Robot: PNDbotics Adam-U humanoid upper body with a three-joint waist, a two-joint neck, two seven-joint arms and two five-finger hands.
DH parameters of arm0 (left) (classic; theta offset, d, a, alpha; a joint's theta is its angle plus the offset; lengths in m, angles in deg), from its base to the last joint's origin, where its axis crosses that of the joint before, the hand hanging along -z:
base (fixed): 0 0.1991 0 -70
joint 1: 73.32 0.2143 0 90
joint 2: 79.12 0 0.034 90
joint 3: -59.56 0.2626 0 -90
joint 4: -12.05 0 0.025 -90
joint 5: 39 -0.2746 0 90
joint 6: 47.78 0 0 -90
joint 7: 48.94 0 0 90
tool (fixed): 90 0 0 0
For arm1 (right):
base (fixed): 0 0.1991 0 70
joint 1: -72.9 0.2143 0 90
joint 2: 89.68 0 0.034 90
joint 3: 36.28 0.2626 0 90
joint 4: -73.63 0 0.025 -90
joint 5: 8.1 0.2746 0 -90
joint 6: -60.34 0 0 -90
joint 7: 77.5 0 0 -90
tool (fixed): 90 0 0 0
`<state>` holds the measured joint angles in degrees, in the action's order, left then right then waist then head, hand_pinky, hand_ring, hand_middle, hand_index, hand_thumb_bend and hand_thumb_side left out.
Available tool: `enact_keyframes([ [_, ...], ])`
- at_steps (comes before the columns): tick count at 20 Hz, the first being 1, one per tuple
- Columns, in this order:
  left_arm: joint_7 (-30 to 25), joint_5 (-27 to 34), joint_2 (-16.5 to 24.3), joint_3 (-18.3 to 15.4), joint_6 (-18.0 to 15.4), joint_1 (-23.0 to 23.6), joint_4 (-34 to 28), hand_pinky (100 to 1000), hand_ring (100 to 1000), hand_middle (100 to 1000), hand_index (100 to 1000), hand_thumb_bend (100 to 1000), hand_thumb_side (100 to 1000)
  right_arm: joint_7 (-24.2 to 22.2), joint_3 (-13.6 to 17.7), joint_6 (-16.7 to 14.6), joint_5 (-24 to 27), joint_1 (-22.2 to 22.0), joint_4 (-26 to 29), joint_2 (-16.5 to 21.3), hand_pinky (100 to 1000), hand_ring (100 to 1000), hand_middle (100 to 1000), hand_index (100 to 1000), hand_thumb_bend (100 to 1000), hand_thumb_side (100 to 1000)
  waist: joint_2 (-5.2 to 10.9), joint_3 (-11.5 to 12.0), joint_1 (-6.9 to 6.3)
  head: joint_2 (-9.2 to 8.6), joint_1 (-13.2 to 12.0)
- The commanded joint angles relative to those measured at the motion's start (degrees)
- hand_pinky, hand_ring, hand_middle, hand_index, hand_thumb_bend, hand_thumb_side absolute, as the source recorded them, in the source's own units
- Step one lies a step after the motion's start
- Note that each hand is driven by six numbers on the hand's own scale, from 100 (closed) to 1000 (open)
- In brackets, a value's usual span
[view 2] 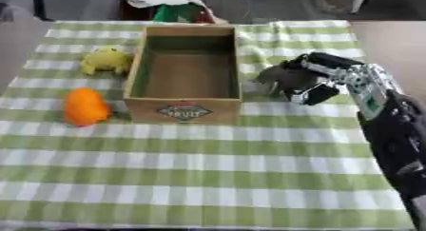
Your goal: Pick up objects on the table and place them in the box.
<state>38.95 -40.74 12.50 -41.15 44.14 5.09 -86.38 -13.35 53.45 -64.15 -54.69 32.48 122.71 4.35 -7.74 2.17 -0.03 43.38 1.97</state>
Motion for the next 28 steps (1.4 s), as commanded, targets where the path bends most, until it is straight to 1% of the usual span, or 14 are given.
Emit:
enact_keyframes([
  [1, -0.2, 0.2, 1.1, 0.0, -0.1, -0.6, -0.6, 646, 584, 592, 743, 580, 329, 2.5, 0.4, -1.6, 2.5, 4.9, 4.9, 0.7, 620, 700, 441, 653, 100, 245, 0.67, 0.0, 0.02, 0.23, 0.2],
  [4, -0.1, 0.2, 1.2, -0.1, -0.2, -0.7, -0.7, 646, 584, 592, 743, 580, 329, 2.5, -0.7, -1.0, 3.1, 9.3, 4.4, -0.4, 614, 691, 436, 649, 100, 246, 0.45, -0.1, 0.00, -0.08, 0.0],
  [7, -0.1, 0.2, 1.3, -0.1, -0.2, -0.7, -0.7, 646, 584, 592, 743, 580, 329, 2.5, -0.9, -1.0, 2.5, 11.4, 3.1, -1.6, 613, 690, 436, 650, 100, 246, 0.47, -0.1, 0.00, -0.09, 0.0],
  [18, -0.1, 0.2, 1.3, -0.1, -0.2, -0.7, -0.6, 646, 584, 592, 743, 580, 329, 3.3, -0.9, -1.5, 1.6, 12.0, 2.3, -2.0, 613, 689, 436, 650, 100, 246, 0.48, -0.1, 0.00, -0.09, 0.1],
  [19, -0.3, 0.3, 1.1, 0.3, -0.3, -1.1, -0.8, 645, 584, 592, 742, 585, 329, 3.1, -1.3, -1.8, 1.8, 12.5, 2.3, -2.5, 625, 703, 444, 659, 100, 246, 0.37, 0.4, -0.21, -0.32, 0.8],
  [21, -0.8, 0.5, 0.8, 0.9, -0.3, -1.8, -0.8, 645, 584, 591, 742, 585, 329, 1.8, -2.5, -2.4, 1.8, 14.5, 0.6, -4.7, 626, 703, 444, 659, 100, 248, 0.19, 2.0, -0.26, -0.59, 2.0],
  [22, -0.9, 0.6, 0.7, 0.9, -0.3, -2.0, -0.8, 645, 584, 591, 742, 584, 329, 1.3, -2.7, -2.6, 1.4, 15.2, -0.5, -6.1, 626, 703, 444, 660, 100, 249, 0.15, 2.2, -0.25, -0.64, 2.1],
  [25, -0.9, 0.6, 0.8, 0.8, -0.2, -1.9, -0.7, 645, 583, 591, 742, 586, 328, 0.9, -2.3, -2.5, -1.1, 16.1, -2.2, -10.5, 625, 702, 445, 661, 100, 251, 0.17, 1.8, -0.20, -0.58, 1.7],
  [28, -0.8, 0.5, 0.8, 0.7, -0.2, -1.9, -0.7, 645, 583, 591, 742, 587, 328, 1.4, -1.9, -2.6, -3.8, 16.2, -2.7, -12.2, 625, 702, 445, 661, 100, 253, 0.17, 1.5, -0.13, -0.55, 1.5],
])
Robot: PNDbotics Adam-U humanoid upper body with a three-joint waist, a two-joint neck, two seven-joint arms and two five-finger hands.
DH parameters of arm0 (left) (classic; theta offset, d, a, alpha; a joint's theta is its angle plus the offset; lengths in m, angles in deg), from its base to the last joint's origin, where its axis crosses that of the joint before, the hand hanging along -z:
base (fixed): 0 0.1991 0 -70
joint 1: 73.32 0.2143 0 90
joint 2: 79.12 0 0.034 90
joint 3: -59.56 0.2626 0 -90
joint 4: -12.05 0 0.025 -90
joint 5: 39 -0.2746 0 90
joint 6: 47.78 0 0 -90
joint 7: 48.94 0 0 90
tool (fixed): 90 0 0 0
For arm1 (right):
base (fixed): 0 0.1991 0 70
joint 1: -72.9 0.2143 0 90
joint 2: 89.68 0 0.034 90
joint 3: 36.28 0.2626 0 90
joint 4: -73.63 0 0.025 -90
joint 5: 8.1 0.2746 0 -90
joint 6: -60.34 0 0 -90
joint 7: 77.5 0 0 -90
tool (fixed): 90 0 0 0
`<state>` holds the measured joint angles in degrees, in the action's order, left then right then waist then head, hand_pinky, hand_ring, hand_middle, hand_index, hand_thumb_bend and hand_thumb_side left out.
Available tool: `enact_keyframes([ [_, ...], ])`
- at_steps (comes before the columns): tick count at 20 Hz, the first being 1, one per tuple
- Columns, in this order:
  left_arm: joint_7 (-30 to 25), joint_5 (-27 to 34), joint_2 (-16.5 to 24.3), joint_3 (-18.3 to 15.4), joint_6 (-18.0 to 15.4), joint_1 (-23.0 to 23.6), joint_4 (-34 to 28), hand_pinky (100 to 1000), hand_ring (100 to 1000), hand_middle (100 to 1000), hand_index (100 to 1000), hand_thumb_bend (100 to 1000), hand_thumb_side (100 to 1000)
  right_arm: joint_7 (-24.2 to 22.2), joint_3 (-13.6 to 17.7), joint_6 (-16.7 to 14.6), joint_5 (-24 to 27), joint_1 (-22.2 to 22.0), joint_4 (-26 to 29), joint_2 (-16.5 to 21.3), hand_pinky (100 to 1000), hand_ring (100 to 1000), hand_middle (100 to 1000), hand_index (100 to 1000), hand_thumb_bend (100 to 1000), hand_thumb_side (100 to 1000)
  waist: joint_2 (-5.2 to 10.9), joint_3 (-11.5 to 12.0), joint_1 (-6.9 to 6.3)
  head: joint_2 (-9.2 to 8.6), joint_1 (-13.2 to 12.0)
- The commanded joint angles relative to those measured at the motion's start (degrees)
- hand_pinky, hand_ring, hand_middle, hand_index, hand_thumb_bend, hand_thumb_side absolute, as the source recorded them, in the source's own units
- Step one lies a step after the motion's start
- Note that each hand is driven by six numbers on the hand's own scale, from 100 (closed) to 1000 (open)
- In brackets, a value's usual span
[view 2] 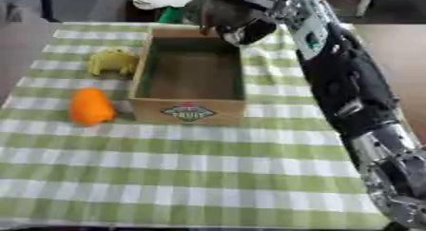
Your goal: Pick up objects on the table and place them in the box.
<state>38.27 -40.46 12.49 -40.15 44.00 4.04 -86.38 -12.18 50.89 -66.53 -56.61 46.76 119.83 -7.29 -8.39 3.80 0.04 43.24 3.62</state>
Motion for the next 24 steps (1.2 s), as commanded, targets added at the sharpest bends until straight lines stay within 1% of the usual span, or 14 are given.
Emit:
enact_keyframes([
  [1, -0.1, 0.3, 0.8, -0.3, -0.1, -0.8, -0.8, 645, 583, 591, 742, 586, 328, 0.6, 0.7, -0.4, -2.5, 1.9, 0.0, -0.8, 625, 703, 445, 661, 100, 252, 0.82, -0.2, -0.18, -0.41, -0.2],
  [6, -0.1, 0.3, 0.7, -0.3, 0.0, -0.9, -0.8, 644, 583, 591, 742, 586, 328, 1.5, 0.6, -1.1, -4.0, 1.5, -0.7, -2.0, 633, 712, 451, 666, 100, 252, 0.76, -0.2, -0.15, -0.43, -0.2],
  [11, -0.1, 0.3, 0.6, -0.3, -0.1, -1.1, -0.8, 645, 583, 591, 742, 587, 328, 0.2, 0.0, -1.6, -6.2, 0.6, -1.8, -3.7, 647, 729, 472, 687, 100, 261, 0.54, 0.0, -0.31, -0.66, 0.0],
  [15, -0.1, 0.3, 0.6, -0.3, 0.0, -1.1, -0.8, 645, 583, 591, 742, 587, 328, -0.2, 0.1, -1.8, -7.2, 0.3, -2.2, -4.1, 647, 729, 472, 687, 100, 261, 0.49, 0.1, -0.35, -0.67, 0.0],
  [16, -0.1, 0.3, 0.6, -0.3, -0.1, -1.2, -0.8, 644, 583, 590, 741, 588, 328, -0.6, -0.4, -1.7, -7.6, -0.2, -2.8, -4.3, 678, 763, 543, 741, 100, 282, 0.35, 0.1, -0.31, -0.77, 0.0],
  [17, -0.1, 0.3, 0.5, -0.3, 0.0, -1.3, -0.8, 644, 583, 590, 741, 588, 328, -1.2, -0.8, -1.7, -8.2, -0.8, -3.6, -4.6, 678, 763, 543, 741, 100, 282, 0.32, 0.1, -0.32, -0.77, 0.0],
  [18, -0.1, 0.3, 0.5, -0.2, 0.0, -1.3, -0.8, 644, 583, 590, 741, 588, 328, -2.0, -0.9, -1.8, -9.0, -1.1, -4.2, -4.8, 687, 775, 573, 763, 100, 290, 0.29, 0.0, -0.33, -0.78, -0.1],
  [21, -0.1, 0.3, 0.5, -0.2, 0.0, -1.3, -0.9, 644, 583, 590, 741, 588, 328, -3.9, -0.4, -2.2, -10.0, -1.3, -4.6, -5.1, 687, 775, 573, 763, 100, 290, 0.27, 0.0, -0.35, -0.79, -0.1],
  [24, -0.1, 0.3, 0.5, -0.2, 0.0, -1.3, -0.9, 644, 583, 590, 741, 588, 328, -4.6, -0.1, -2.3, -10.1, -1.4, -4.5, -5.1, 687, 775, 573, 763, 100, 290, 0.27, 0.0, -0.35, -0.79, -0.1],
])
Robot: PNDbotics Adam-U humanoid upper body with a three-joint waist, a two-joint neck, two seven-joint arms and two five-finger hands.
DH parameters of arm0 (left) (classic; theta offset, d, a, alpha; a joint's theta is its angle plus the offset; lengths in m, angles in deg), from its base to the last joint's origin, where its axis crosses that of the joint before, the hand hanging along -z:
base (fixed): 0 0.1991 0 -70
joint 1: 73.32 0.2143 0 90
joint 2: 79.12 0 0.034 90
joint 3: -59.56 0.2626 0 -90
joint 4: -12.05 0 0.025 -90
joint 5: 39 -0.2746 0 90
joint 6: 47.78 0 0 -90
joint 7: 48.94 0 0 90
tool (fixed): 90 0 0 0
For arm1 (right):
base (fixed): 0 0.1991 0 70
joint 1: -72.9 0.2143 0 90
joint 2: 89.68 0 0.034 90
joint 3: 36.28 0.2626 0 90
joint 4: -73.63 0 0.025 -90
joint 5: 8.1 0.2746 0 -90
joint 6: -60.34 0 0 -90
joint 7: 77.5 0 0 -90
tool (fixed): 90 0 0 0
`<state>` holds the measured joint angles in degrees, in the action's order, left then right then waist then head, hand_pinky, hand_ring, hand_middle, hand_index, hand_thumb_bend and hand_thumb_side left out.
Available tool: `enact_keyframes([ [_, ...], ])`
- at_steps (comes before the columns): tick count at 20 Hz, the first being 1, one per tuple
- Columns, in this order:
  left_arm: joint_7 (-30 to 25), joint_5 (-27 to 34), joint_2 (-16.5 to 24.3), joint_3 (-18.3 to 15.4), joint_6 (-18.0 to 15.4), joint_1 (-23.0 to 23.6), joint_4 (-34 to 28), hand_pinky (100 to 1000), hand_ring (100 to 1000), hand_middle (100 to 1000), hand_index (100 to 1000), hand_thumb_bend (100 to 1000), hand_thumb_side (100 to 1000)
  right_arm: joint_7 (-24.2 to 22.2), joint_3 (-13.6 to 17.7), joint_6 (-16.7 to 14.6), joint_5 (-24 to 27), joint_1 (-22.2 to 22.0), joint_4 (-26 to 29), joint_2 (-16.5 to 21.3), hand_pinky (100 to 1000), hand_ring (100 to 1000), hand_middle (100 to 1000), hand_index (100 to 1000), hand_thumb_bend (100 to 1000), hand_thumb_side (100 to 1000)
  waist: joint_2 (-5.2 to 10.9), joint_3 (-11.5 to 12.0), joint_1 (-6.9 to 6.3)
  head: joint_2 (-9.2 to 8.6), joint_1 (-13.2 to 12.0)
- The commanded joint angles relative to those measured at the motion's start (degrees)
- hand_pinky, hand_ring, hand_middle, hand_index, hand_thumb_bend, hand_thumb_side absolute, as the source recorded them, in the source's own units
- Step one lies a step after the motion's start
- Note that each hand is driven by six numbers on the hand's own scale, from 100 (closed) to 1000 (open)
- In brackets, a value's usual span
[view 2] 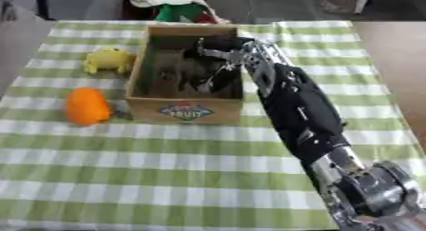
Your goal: Pick up objects on the table and place them in the box.
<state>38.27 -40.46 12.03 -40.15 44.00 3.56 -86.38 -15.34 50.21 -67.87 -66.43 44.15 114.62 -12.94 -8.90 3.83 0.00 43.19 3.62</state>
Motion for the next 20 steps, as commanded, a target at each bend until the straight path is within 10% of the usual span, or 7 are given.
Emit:
enact_keyframes([
  [1, -0.1, 0.2, 0.9, -0.3, 0.0, -0.8, -0.9, 644, 583, 590, 741, 588, 328, -1.6, 0.6, -1.0, -0.2, 1.2, 0.7, 0.5, 687, 775, 573, 763, 100, 290, 0.79, -0.1, -0.31, -0.74, -0.1],
  [3, -0.1, 0.2, 0.9, -0.3, 0.0, -0.8, -0.9, 644, 583, 590, 741, 588, 328, -1.7, 0.6, -0.9, -0.1, 1.2, 0.8, 0.5, 687, 775, 573, 763, 100, 290, 0.79, -0.1, -0.31, -0.74, -0.1],
  [4, -0.2, 0.2, 0.9, -0.2, 0.0, -0.8, -0.9, 644, 583, 590, 742, 589, 329, -1.9, 0.5, -1.0, -0.1, 1.2, 0.7, 0.6, 920, 1000, 885, 934, 100, 445, 0.80, -0.1, -0.27, -0.74, -0.1],
  [20, -0.1, 0.2, 0.9, -0.4, 0.1, -0.6, -0.8, 644, 583, 590, 742, 587, 328, -6.1, 0.8, -1.5, 4.2, 1.7, 3.3, 1.8, 969, 1000, 929, 956, 100, 437, 1.06, -0.4, -0.15, -0.55, -0.4],
])
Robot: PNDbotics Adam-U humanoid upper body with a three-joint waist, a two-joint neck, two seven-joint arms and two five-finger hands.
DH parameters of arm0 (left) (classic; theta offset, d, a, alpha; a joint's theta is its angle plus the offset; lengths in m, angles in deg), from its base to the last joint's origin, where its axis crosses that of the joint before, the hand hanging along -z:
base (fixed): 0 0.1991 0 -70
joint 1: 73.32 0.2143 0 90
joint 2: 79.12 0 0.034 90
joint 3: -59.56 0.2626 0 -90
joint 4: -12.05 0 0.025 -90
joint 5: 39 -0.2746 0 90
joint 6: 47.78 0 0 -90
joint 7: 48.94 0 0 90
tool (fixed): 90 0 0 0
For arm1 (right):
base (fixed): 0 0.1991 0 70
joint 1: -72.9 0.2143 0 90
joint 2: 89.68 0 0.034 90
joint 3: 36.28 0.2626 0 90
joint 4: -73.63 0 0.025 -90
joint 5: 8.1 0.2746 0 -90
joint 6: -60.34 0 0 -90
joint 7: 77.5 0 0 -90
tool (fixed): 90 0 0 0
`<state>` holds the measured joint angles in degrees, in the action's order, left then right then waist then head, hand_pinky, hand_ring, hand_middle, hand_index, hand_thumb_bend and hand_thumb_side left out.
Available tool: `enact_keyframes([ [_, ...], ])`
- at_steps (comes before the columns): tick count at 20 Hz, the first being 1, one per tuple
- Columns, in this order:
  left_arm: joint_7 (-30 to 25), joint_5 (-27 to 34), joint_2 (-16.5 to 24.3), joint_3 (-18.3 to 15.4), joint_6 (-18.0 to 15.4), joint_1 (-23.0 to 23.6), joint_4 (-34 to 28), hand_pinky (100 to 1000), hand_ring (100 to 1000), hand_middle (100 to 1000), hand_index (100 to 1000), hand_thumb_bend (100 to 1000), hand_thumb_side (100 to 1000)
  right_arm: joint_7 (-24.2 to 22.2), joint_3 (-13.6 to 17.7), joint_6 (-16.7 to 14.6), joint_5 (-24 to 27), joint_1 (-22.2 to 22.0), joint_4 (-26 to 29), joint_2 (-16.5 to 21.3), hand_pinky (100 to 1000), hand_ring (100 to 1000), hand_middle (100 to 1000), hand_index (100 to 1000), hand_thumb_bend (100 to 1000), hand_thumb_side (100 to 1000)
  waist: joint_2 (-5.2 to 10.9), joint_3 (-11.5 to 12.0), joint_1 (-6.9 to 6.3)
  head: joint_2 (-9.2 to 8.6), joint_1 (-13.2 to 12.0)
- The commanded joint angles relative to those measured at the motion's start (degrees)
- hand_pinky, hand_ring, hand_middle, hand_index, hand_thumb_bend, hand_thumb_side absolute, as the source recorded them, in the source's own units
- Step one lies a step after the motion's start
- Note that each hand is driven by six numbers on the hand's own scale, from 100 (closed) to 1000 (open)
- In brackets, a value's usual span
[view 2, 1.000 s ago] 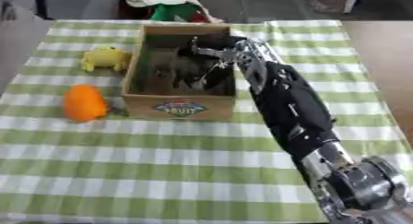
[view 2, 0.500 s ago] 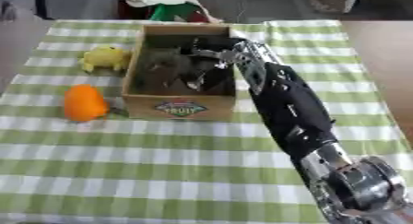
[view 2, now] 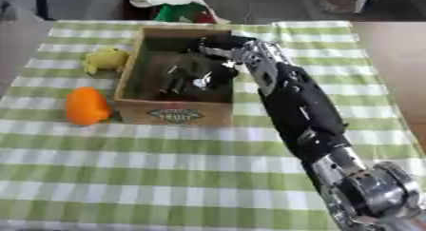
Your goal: Pick up objects on the table and place them in the box.
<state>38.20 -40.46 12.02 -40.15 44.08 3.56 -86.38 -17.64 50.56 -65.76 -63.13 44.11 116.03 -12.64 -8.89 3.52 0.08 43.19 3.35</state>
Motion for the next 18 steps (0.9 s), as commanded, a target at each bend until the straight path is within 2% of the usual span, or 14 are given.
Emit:
enact_keyframes([
  [1, 0.0, 0.2, 0.9, -0.4, 0.0, -0.6, -0.8, 643, 583, 590, 741, 588, 328, -3.8, 0.4, -3.8, 1.2, 1.9, 2.1, 1.8, 968, 1000, 929, 956, 100, 422, 1.13, -0.1, -0.21, -0.48, -0.2],
  [2, 0.0, 0.2, 0.9, -0.4, 0.0, -0.5, -0.8, 643, 583, 590, 741, 588, 328, -3.7, 0.5, -3.9, 1.7, 2.2, 2.5, 2.1, 965, 1000, 928, 956, 100, 379, 1.24, -0.2, -0.16, -0.41, -0.2],
  [9, 0.2, 0.0, 1.4, -0.6, 0.1, -0.2, -0.5, 643, 583, 590, 741, 589, 328, 0.4, 2.0, -3.6, 7.6, 3.0, 7.0, 7.0, 940, 1000, 897, 944, 100, 322, 1.72, -1.2, 0.16, -0.02, -0.9],
  [15, 0.3, -0.5, 3.2, -0.5, -0.1, -0.8, 0.6, 644, 584, 590, 741, 592, 331, 5.6, 2.6, -2.3, 13.5, 0.0, 11.7, 12.0, 924, 1000, 855, 928, 100, 268, 1.82, -2.1, 0.04, 0.10, -1.7],
  [18, -0.1, -1.1, 5.2, 0.0, -0.4, -2.0, 2.1, 645, 585, 591, 742, 593, 334, 6.5, 2.5, -1.8, 16.5, -1.9, 13.8, 14.3, 919, 1000, 842, 923, 100, 256, 1.84, -2.6, -0.10, 0.14, -2.0],
])
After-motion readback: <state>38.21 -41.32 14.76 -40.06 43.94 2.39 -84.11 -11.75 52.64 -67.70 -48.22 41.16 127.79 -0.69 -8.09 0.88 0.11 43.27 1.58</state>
